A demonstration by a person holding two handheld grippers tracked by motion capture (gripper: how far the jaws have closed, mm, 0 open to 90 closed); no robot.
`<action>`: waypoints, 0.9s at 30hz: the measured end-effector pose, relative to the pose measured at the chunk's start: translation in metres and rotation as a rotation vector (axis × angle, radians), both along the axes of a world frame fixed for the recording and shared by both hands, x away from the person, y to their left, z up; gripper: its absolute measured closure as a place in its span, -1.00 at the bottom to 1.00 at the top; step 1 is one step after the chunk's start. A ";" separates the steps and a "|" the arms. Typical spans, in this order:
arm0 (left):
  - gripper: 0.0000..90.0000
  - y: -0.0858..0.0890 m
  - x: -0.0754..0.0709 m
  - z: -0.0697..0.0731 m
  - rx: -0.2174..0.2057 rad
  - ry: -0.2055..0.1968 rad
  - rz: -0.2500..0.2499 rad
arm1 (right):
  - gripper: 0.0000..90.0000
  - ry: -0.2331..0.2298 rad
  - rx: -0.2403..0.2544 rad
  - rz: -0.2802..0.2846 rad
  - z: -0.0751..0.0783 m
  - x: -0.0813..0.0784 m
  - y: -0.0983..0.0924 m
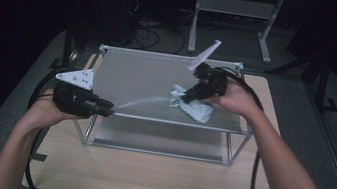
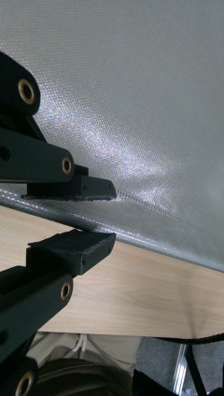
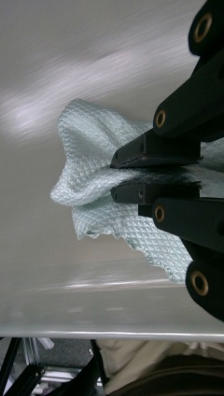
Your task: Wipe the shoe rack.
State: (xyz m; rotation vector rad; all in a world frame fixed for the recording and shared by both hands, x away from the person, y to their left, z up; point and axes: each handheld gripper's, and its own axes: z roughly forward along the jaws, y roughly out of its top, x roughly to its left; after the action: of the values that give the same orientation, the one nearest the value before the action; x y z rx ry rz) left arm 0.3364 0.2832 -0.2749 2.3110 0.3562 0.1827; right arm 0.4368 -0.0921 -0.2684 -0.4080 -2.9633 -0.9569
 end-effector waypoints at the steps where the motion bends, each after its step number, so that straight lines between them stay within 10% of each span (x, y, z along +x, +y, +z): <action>1: 0.62 0.000 0.000 0.000 0.000 0.000 0.000 | 0.82 0.000 0.000 0.000 0.000 0.000 0.000; 7: 0.61 0.001 -0.002 -0.002 -0.018 -0.006 0.013 | 0.82 0.021 -0.002 -0.105 0.002 -0.012 -0.069; 27: 0.60 -0.004 -0.006 0.000 0.013 -0.017 0.045 | 0.81 -0.017 0.077 -0.099 -0.002 -0.054 -0.065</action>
State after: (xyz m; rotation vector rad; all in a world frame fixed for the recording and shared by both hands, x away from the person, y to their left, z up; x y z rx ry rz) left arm 0.3306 0.2791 -0.2744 2.3146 0.3996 0.2280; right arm 0.3828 -0.1568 -0.2705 -0.5516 -2.9340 -1.0846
